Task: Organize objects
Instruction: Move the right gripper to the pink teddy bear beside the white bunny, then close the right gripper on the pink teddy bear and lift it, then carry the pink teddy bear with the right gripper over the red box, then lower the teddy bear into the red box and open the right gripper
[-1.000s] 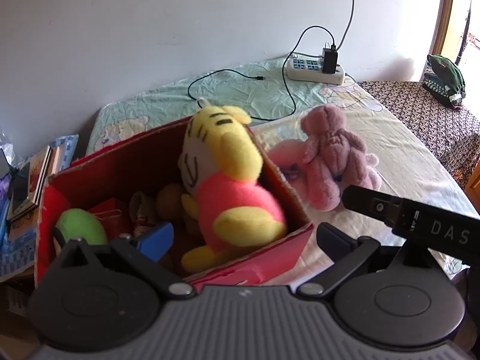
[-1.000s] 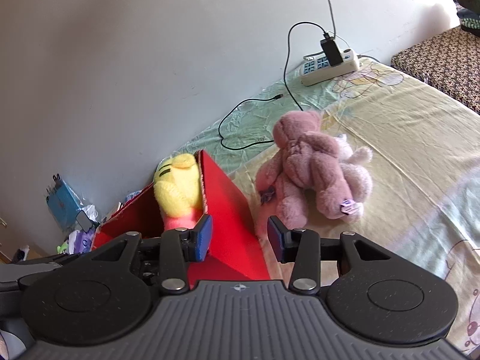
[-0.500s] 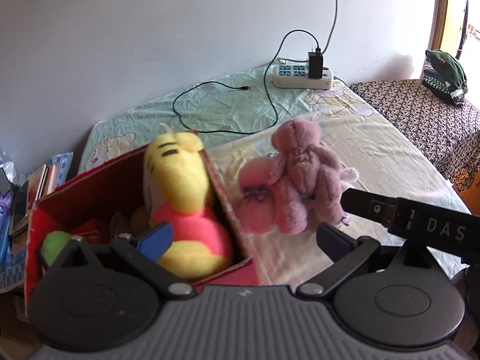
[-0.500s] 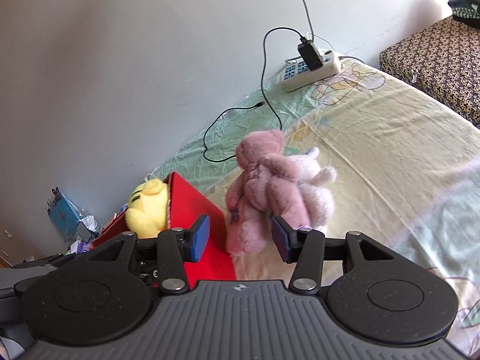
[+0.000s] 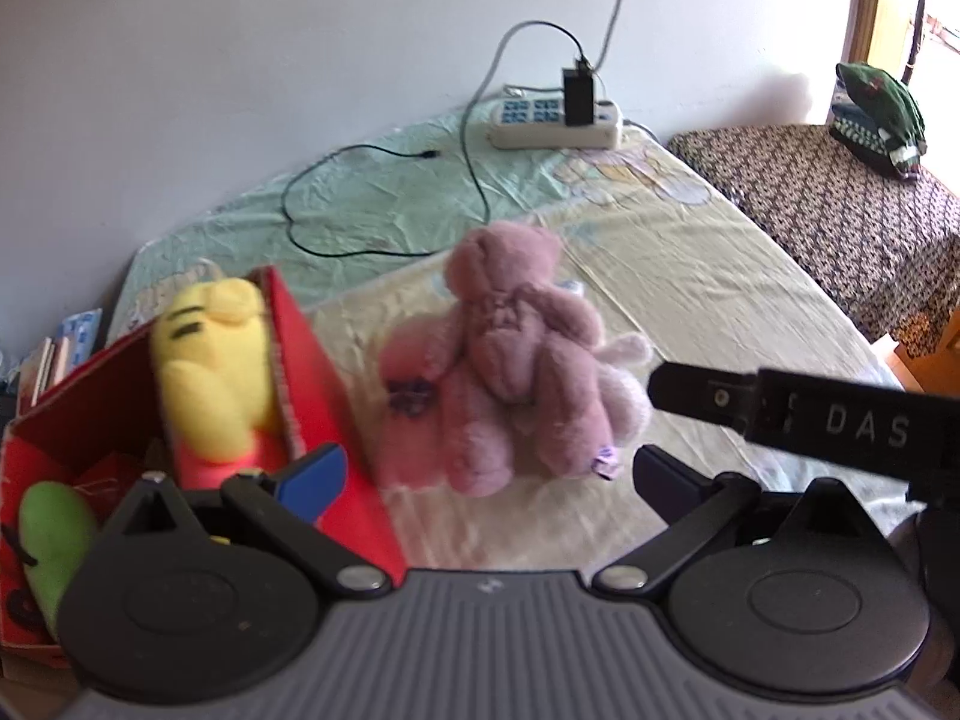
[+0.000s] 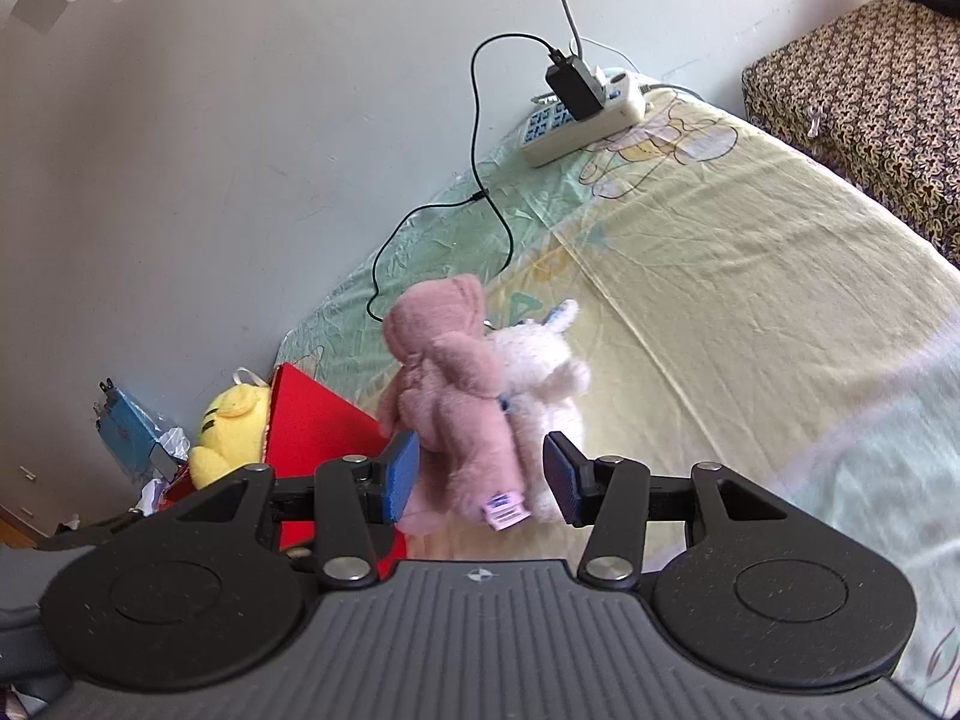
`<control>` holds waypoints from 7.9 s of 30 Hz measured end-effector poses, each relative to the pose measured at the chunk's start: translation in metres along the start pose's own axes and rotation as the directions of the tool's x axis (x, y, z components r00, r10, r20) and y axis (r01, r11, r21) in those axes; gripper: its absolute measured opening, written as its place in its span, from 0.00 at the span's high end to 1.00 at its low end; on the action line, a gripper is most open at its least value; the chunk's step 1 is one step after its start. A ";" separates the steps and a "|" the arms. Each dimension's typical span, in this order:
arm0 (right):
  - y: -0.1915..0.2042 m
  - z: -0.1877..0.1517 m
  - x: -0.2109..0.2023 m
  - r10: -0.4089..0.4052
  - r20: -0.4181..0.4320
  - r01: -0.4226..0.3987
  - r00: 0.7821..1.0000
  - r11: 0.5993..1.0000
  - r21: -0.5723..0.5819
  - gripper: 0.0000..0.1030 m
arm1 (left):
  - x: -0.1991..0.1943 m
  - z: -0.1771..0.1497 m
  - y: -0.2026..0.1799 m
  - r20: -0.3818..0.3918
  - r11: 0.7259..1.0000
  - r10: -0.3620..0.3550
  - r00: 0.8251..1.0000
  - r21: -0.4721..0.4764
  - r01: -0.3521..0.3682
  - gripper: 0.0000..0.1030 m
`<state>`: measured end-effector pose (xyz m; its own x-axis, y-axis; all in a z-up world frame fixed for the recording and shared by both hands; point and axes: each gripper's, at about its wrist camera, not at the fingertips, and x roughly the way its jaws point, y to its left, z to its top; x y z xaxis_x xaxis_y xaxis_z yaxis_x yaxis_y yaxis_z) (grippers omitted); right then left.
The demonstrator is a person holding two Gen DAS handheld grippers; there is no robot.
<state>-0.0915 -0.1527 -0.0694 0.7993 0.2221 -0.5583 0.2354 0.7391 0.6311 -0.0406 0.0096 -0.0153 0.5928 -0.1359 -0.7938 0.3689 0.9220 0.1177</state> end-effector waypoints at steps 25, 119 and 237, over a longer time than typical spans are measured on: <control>-0.024 0.062 0.085 0.237 -0.210 -0.230 0.949 0.972 0.053 0.52 | 0.082 0.026 0.011 -0.015 0.985 -0.137 0.990 -0.112 0.135 0.01; 0.215 -0.055 0.067 0.335 -0.113 -0.353 0.936 0.888 -0.296 0.70 | -0.054 -0.063 0.227 0.215 0.960 -0.208 0.954 -0.143 0.242 0.25; 0.184 -0.085 0.074 0.129 -0.006 -0.126 0.992 0.960 -0.251 0.64 | 0.004 -0.057 0.211 -0.043 0.991 0.095 0.995 -0.091 -0.098 0.05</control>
<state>-0.0364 0.0536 -0.0404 0.8195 0.3194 -0.4759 -0.0134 0.8408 0.5412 -0.0008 0.2240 -0.0276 0.5936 -0.0322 -0.8041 0.2418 0.9601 0.1401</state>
